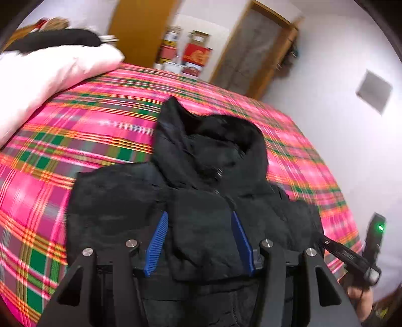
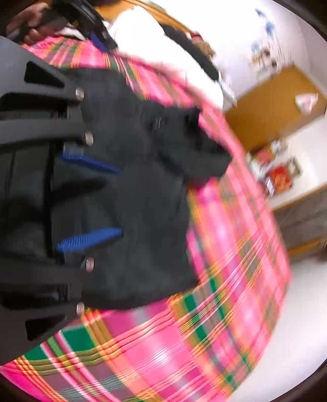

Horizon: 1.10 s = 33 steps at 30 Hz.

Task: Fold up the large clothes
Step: 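Fold the held sleeve across the jacket body with the right tool, release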

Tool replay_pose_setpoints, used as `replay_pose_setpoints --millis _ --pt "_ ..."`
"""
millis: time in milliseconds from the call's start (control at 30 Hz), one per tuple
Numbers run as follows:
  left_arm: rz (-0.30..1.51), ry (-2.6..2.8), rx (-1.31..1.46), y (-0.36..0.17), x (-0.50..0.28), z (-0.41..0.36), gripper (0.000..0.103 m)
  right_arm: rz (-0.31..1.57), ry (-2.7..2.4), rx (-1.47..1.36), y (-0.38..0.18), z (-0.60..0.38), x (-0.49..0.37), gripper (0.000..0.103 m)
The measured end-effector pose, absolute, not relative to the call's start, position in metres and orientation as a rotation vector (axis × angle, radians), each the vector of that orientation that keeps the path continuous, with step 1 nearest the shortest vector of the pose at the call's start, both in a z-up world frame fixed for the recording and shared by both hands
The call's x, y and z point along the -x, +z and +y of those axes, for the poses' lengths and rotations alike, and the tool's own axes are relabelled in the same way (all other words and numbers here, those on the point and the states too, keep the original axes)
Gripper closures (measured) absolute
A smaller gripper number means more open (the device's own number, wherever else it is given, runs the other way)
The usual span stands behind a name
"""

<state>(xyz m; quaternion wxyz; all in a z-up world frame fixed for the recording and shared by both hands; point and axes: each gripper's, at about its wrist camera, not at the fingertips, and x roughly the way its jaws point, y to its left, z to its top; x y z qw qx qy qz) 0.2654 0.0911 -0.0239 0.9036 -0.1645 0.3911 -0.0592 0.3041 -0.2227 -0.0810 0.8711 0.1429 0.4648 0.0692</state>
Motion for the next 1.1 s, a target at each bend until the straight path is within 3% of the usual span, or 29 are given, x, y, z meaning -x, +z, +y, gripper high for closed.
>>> replay_pose_setpoints --millis 267,433,667,800,967,1100 --pt "1.065 -0.059 0.126 -0.093 -0.29 0.045 0.051 1.048 0.207 -0.21 -0.124 -0.215 -0.315 0.065" --pt "1.063 -0.041 0.11 -0.101 -0.291 0.041 0.051 1.083 0.244 -0.138 -0.106 -0.217 -0.32 0.066" --pt "1.006 -0.042 0.202 -0.074 -0.286 0.057 0.052 0.904 0.178 -0.082 -0.054 -0.239 -0.332 0.065" --pt "0.887 -0.008 0.142 -0.054 -0.294 0.064 0.052 0.939 0.134 -0.039 -0.065 -0.243 -0.366 0.065" --pt "1.022 -0.009 0.136 -0.095 -0.31 0.075 0.051 1.037 0.09 -0.018 -0.103 -0.241 -0.379 0.065" --pt "1.017 -0.014 0.135 -0.098 -0.309 0.075 0.05 1.025 0.076 -0.017 -0.111 -0.238 -0.373 0.065"
